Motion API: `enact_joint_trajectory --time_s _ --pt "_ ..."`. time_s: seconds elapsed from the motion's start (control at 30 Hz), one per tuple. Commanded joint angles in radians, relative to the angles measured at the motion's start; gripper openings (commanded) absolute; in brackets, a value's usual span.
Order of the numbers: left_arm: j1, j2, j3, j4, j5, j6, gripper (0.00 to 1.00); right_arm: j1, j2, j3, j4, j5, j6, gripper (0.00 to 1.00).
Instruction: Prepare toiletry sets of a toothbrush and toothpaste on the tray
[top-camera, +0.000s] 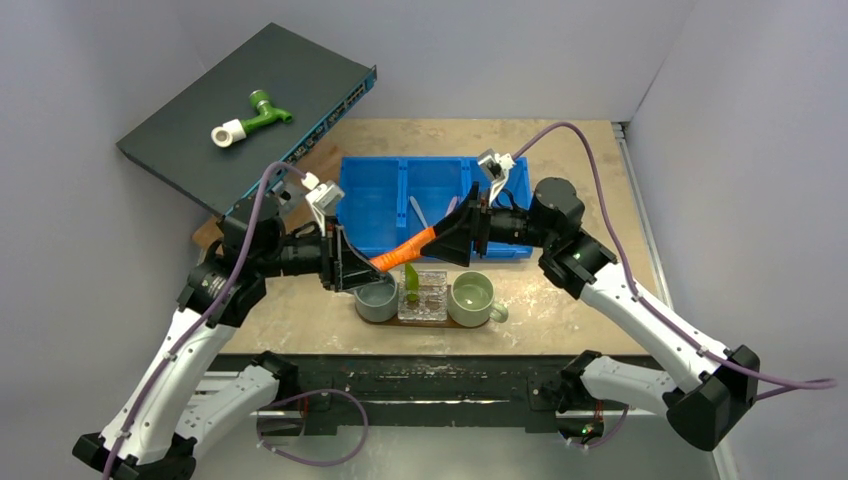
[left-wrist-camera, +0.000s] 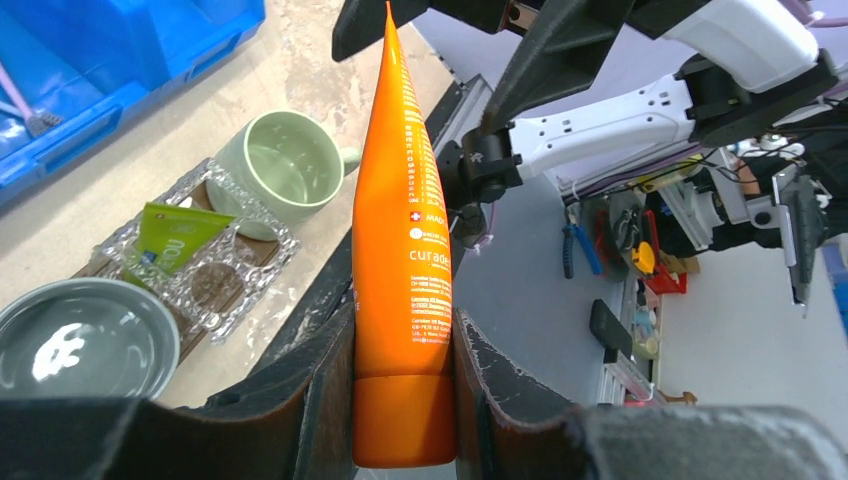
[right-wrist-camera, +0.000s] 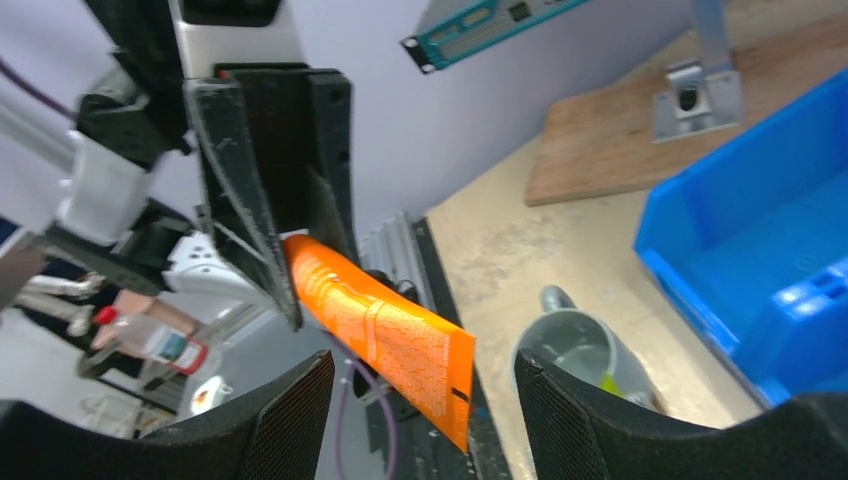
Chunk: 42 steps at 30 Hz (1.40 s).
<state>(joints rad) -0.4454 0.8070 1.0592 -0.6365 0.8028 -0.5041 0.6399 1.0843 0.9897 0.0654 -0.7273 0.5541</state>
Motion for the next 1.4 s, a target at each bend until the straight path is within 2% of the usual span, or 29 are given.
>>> enact_joint_trajectory --time_s 0.0,0.17,0.33,0.8,1.37 --pt "0.006 -0.018 -0.013 0.14 0.079 -0.057 0.0 -0.005 -0.027 -0.022 0.187 -0.119 0.11 0.66" --pt "0.006 -0.025 -0.03 0.21 0.13 -0.089 0.0 -0.005 -0.032 -0.047 0.271 -0.169 0.172 0.6" --pt "0.005 -0.032 -0.043 0.271 0.182 -0.111 0.0 -0.003 -0.042 -0.063 0.309 -0.19 0.198 0.57" --pt "0.005 -0.04 -0.051 0.281 0.247 -0.085 0.0 -0.003 -0.04 -0.092 0.471 -0.24 0.319 0.41" --pt "0.006 -0.034 -0.057 0.318 0.256 -0.089 0.0 -0.002 -0.005 -0.1 0.471 -0.257 0.337 0.35"
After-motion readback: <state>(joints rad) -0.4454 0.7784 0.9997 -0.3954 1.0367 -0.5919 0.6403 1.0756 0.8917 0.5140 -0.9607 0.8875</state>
